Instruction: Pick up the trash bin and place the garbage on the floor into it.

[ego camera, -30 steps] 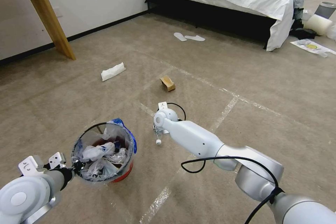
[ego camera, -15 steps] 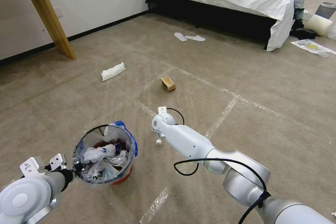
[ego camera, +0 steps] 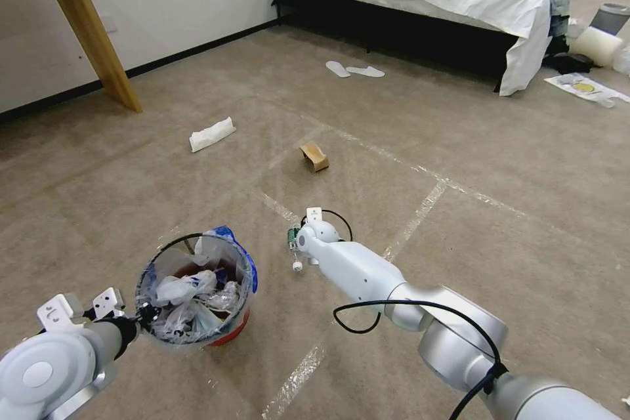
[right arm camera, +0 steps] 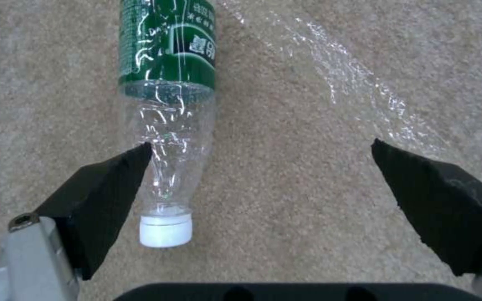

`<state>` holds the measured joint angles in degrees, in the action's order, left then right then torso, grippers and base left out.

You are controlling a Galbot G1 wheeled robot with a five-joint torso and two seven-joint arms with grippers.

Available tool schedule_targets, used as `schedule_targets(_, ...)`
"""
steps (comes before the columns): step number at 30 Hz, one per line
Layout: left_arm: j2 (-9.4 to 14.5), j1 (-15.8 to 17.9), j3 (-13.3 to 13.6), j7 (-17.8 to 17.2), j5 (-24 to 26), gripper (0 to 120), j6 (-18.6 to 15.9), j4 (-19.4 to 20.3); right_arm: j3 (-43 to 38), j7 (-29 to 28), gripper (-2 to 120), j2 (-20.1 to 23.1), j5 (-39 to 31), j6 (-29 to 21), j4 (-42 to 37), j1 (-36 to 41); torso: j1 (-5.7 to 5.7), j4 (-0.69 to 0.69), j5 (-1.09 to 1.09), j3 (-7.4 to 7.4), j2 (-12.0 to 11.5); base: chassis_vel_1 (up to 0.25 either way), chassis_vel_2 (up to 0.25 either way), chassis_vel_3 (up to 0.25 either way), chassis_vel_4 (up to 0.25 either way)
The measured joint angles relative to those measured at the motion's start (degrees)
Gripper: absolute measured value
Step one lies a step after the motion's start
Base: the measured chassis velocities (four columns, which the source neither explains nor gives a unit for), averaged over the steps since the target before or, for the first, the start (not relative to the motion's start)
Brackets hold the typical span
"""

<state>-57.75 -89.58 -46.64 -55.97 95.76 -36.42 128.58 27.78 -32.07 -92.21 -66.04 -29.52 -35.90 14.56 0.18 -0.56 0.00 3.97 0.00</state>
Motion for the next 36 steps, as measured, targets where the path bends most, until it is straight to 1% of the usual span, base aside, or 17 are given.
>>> schedule_targets(4, 0.16, 0.41, 0.13, 0.03, 0.01, 0, 0.02, -0.09, 0.08, 2.09, 100, 0.01, 0.37, 0.26, 0.46, 0.26, 0.00, 0.00, 0.00, 0.00, 0.00, 0.000, 0.000, 0.000, 0.000)
schedule_targets(12, -0.06, 0.76, 0.73, 0.16, -0.22, 0, 0.05, -0.55, 0.30, 3.33, 100, 0.03, 0.65, 0.86, 1.30, 0.37, 0.00, 0.01, 0.00, 0.00, 0.00, 0.000, 0.000, 0.000, 0.000)
schedule_targets(16, 0.05, 1.27, 1.41, 0.47, -0.47, 0, 0.07, -1.13, 0.57, 5.49, 100, 0.04, 1.08, 2.69, 2.11, 0.35, 0.00, 0.00, 0.00, 0.00, 0.00, 0.000, 0.000, 0.000, 0.000)
schedule_targets(18, 0.05, 1.35, 1.73, 0.60, -0.67, 0, 0.07, -1.19, 0.73, 7.49, 100, 0.05, 1.27, 3.79, 2.84, 0.35, 0.00, 0.01, 0.00, 0.00, 0.00, 0.000, 0.000, 0.000, 0.000)
schedule_targets(24, 0.05, 1.27, 1.79, 0.77, -0.91, 0, 0.07, -1.19, 1.00, 9.03, 100, 0.06, 1.46, 4.27, 3.25, 0.33, 0.00, 0.00, 0.01, 0.00, 0.00, 0.000, 0.000, 0.000, 0.000)
schedule_targets(27, -0.22, 1.12, 1.89, 0.89, -1.20, 0, 0.08, -1.01, 1.36, 11.05, 100, 0.07, 2.41, 5.40, 4.86, 0.30, 0.00, 0.00, 0.01, 0.00, 0.00, 0.000, 0.000, 0.000, 0.000)
schedule_targets(31, -0.38, 1.02, 1.98, 1.00, -1.43, 0, 0.07, -0.78, 1.59, 11.57, 100, 0.07, 2.88, 5.85, 5.13, 0.48, 0.00, 0.00, 0.00, 0.00, 0.00, 0.000, 0.000, 0.000, 0.000)
schedule_targets(36, -0.65, 0.89, 2.10, 1.09, -1.85, 0, 0.09, -0.40, 2.41, 14.75, 100, 0.07, 4.17, 6.99, 6.24, 0.59, 0.00, 0.00, 0.00, 0.00, 0.00, 0.000, 0.000, 0.000, 0.000)
